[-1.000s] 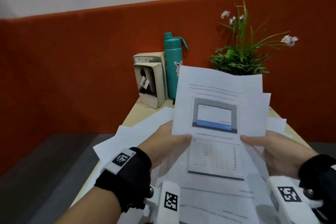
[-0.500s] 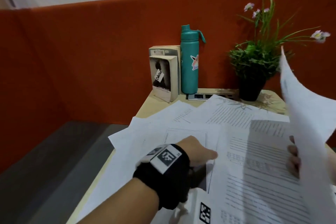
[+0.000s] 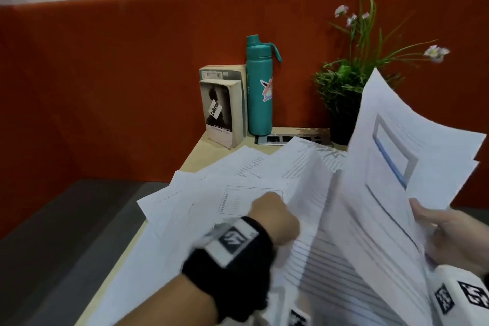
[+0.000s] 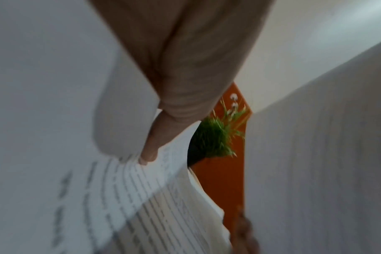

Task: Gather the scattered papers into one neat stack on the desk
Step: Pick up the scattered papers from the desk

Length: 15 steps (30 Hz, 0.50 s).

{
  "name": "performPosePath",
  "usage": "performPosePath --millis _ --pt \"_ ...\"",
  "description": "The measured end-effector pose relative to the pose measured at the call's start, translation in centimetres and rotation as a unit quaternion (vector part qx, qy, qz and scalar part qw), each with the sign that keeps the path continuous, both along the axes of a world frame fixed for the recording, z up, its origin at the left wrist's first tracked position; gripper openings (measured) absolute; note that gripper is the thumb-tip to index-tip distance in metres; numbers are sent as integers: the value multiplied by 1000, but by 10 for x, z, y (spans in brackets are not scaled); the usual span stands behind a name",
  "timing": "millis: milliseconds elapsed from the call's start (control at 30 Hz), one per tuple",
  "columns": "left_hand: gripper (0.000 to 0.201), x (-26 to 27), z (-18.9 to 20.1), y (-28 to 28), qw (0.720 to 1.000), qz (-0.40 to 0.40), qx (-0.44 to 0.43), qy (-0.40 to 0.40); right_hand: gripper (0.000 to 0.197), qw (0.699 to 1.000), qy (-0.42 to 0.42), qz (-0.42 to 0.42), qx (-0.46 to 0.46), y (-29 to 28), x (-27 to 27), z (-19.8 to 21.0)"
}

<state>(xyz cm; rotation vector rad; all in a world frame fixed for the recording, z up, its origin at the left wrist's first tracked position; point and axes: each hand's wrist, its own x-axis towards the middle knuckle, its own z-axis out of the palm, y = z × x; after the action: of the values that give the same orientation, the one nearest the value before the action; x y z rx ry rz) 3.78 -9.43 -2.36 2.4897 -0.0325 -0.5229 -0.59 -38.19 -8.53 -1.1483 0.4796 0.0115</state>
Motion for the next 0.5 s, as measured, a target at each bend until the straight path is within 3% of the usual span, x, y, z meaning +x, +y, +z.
performPosePath --millis 67,133,233,300,433,500 --pt "40 13 2 35 998 42 44 -5 108 999 12 32 -14 14 -5 18" --pt "43 17 4 64 991 77 110 8 90 997 13 34 -61 20 -2 18" --pt "49 15 1 89 969 96 222 48 35 997 4 22 -76 26 2 19" --pt "47 13 1 93 971 99 209 57 18 996 14 23 -90 30 4 17" --pt "43 12 5 93 984 82 157 16 16 991 43 33 -123 37 -1 20" --pt "33 14 4 96 991 96 87 -15 15 990 57 35 -128 41 -3 26"
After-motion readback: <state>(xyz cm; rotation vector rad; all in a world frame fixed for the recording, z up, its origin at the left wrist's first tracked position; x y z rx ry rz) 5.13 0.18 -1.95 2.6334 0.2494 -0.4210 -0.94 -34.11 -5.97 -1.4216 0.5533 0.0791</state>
